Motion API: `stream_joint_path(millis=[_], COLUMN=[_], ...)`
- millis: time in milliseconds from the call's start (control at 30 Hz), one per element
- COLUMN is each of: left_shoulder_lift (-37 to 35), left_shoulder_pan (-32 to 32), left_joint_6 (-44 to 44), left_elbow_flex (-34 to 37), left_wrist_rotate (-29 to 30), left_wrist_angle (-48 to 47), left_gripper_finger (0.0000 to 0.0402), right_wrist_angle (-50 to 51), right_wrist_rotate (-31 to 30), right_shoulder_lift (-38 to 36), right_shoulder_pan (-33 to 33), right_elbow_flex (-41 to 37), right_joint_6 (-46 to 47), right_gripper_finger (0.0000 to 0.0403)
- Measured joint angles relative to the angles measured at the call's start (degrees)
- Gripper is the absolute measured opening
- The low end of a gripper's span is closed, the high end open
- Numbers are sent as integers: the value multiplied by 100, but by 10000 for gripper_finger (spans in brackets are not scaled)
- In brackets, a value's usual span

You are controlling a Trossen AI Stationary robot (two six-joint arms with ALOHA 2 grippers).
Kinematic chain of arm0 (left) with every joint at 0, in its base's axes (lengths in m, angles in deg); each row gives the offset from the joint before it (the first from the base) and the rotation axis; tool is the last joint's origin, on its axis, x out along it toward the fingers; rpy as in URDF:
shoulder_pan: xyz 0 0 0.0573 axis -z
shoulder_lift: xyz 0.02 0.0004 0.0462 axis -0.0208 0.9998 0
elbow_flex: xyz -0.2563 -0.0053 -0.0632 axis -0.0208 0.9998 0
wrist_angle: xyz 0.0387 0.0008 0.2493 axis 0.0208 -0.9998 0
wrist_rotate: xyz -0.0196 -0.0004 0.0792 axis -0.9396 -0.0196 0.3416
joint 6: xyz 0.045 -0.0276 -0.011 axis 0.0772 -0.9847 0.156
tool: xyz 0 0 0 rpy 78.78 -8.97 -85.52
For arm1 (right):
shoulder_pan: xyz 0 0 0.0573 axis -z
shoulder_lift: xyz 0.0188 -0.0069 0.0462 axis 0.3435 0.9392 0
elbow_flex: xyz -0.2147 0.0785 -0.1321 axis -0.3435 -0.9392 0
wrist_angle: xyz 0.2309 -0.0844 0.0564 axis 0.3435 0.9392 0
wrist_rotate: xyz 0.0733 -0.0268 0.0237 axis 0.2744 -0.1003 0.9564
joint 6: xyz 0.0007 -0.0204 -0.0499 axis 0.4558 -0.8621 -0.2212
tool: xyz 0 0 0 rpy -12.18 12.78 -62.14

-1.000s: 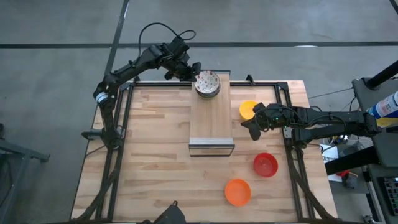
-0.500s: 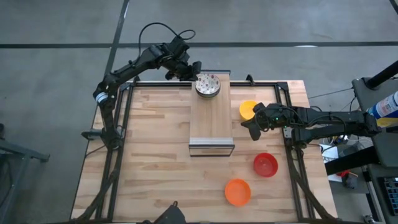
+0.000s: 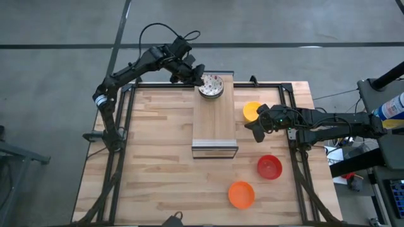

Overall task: Pick & Place Mini bowls
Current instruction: Put the yellow bowl on the shelf

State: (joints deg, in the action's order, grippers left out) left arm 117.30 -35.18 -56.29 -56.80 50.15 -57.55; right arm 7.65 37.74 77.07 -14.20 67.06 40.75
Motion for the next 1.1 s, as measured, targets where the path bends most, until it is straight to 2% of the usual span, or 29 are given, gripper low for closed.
stream_joint_path(millis=[67, 200, 367, 500, 700, 900, 967, 1100], left_shoulder_lift=[-92, -380, -764, -1053, -1469, -2090, -2368, -3022], left_shoulder_pan=[80, 290, 667, 1119, 1973, 2711, 2902, 3172], left_joint_6=[231, 744, 1047, 1257, 1728, 1755, 1895, 2061], left_elbow_flex=[2, 2, 2, 2, 45, 415, 666, 1348], left_wrist_rotate=[77, 596, 783, 1052, 1932, 2559, 2743, 2727], left_wrist_angle=[1, 23, -3, -172, -608, -591, -595, -281], left_gripper_finger=[85, 85, 85, 85, 66, 10, 4, 4], right_wrist_angle=[21, 260, 563, 905, 1433, 1495, 1558, 1640], right_wrist_rotate=[59, 163, 343, 492, 503, 111, -39, -82], right_shoulder_lift=[0, -2, -2, -2, -2, -2, -2, -2], right_shoulder_pan=[0, 0, 0, 2, 2, 25, 59, 142], right_elbow_flex=[-1, -1, -1, -1, -1, -1, -1, -1], right_joint_6=[0, 41, 215, 310, 66, -140, -400, -1190], right_gripper_finger=[9, 9, 9, 9, 9, 9, 9, 9])
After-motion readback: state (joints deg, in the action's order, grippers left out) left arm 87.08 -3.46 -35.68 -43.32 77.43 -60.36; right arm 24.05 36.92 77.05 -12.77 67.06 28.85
